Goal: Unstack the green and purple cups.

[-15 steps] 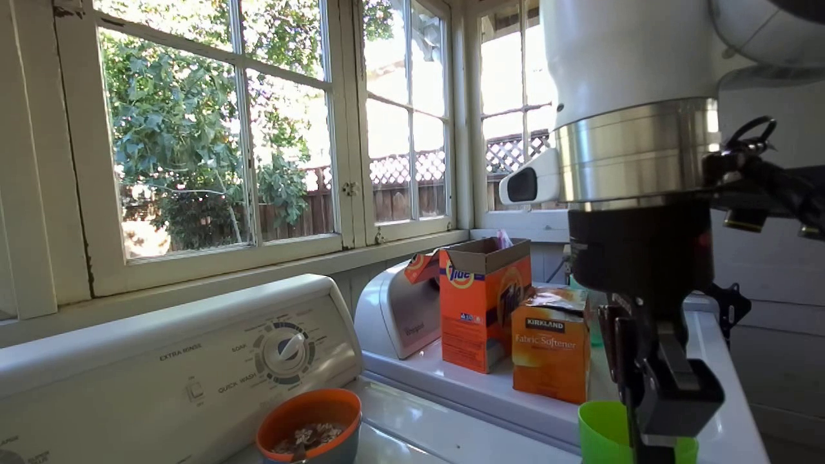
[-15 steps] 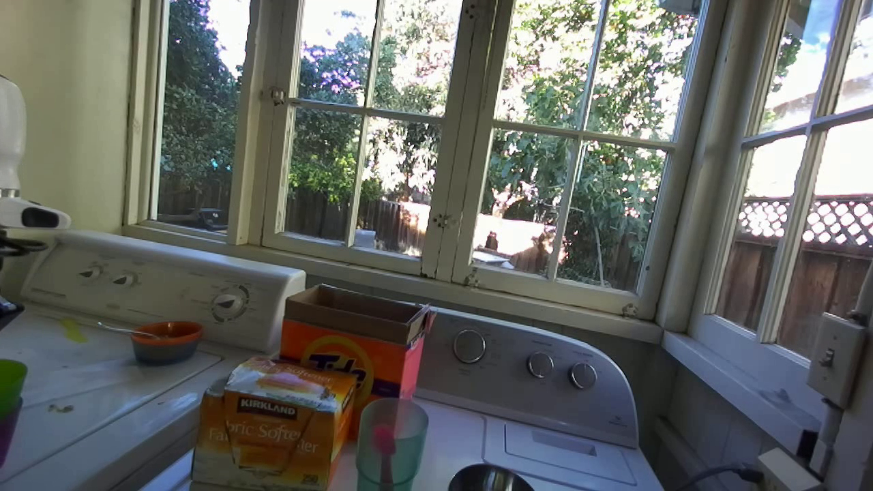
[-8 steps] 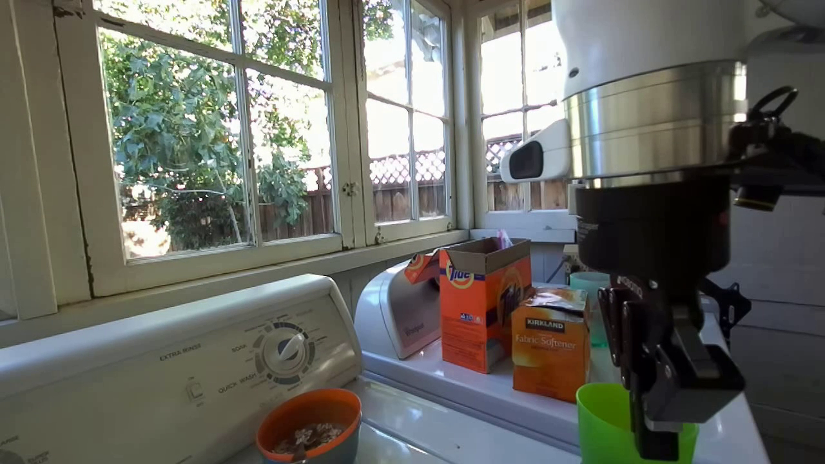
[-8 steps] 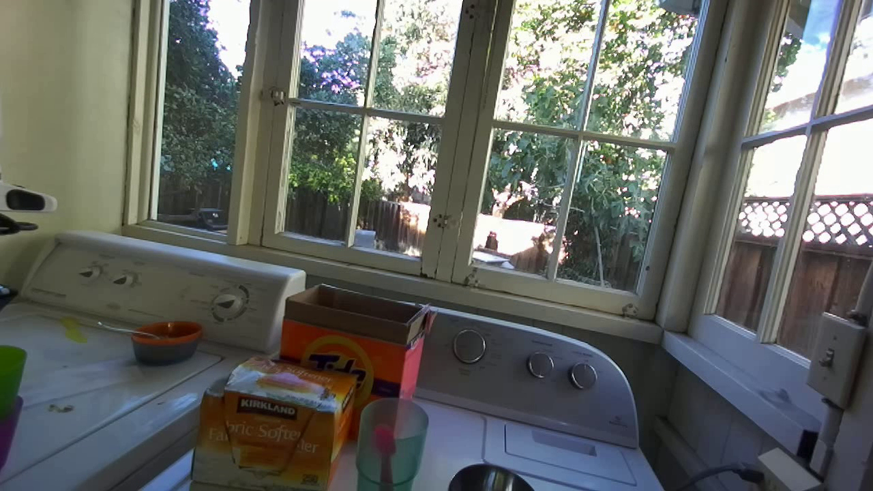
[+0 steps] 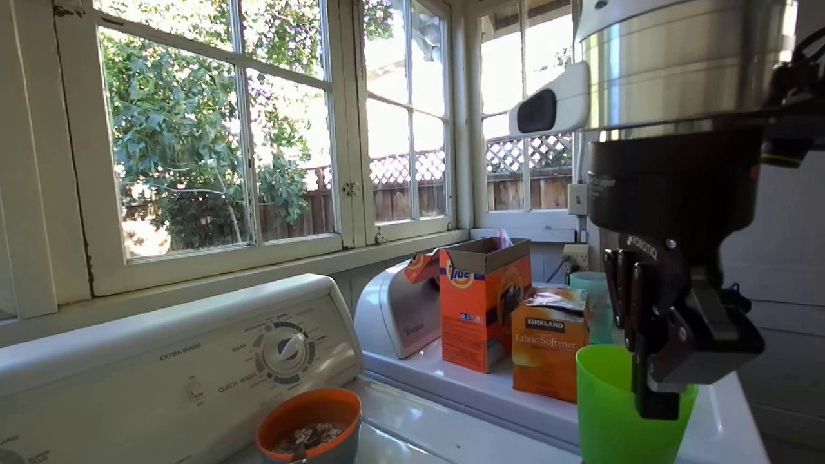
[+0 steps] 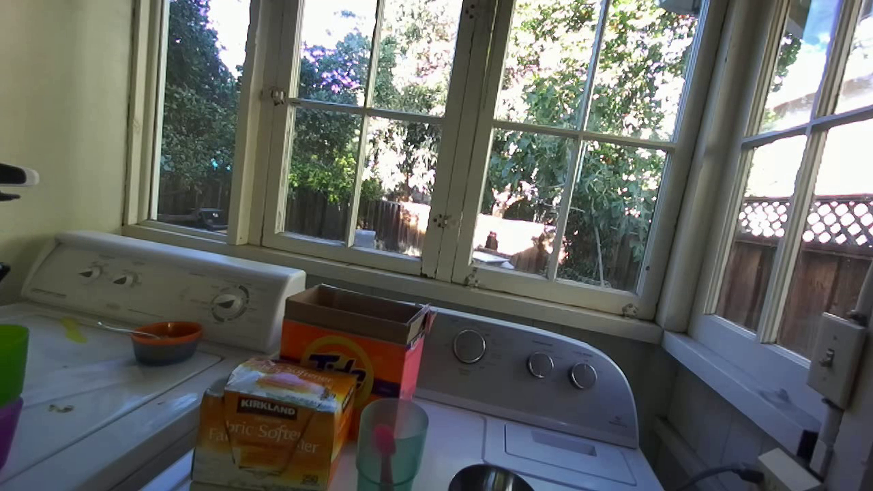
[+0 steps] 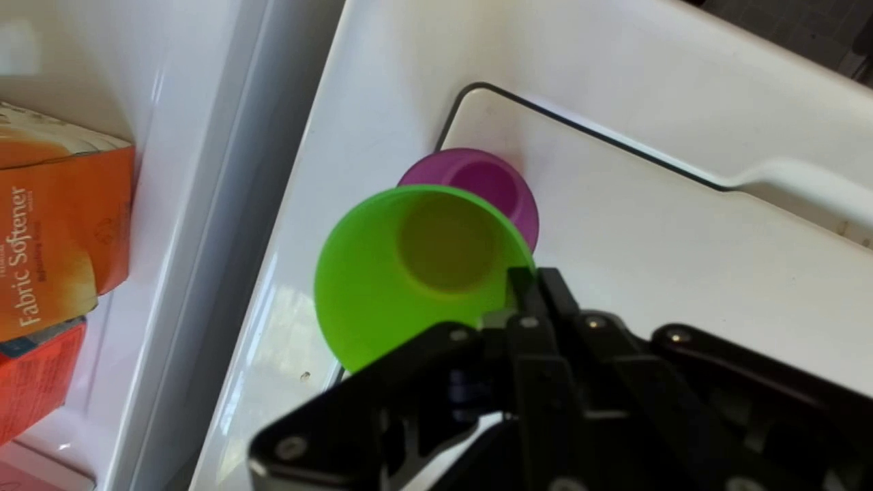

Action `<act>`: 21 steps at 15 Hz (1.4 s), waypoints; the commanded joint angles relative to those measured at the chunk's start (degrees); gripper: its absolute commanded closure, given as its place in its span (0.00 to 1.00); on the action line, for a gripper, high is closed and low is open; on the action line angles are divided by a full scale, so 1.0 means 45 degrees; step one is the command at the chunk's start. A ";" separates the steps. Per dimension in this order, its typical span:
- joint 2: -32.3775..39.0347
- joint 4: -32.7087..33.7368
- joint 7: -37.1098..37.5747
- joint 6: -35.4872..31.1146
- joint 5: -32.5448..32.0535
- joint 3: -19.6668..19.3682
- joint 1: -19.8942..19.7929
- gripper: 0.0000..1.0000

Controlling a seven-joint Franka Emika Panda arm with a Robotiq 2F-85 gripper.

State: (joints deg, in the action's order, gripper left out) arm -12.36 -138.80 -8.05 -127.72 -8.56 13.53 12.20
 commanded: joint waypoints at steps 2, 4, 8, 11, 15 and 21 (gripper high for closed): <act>-0.1030 -0.0512 0.0335 0.0134 -0.0322 0.0051 0.0143 0.99; -0.1212 -0.0536 0.0382 0.0049 -0.0381 0.0035 0.0102 0.99; -0.1003 -0.0165 0.0043 -0.0087 -0.0476 -0.0035 0.0069 0.99; -0.0674 0.0178 -0.0249 -0.0185 -0.0704 -0.0085 0.0048 0.99; 0.0005 0.0838 -0.0912 -0.0304 -0.0679 -0.0133 0.0139 0.99; 0.1558 0.2034 -0.1877 -0.0252 -0.0626 -0.0085 0.0177 0.99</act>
State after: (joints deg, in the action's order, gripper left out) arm -9.76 -132.91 -14.55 -128.89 -10.58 13.33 12.45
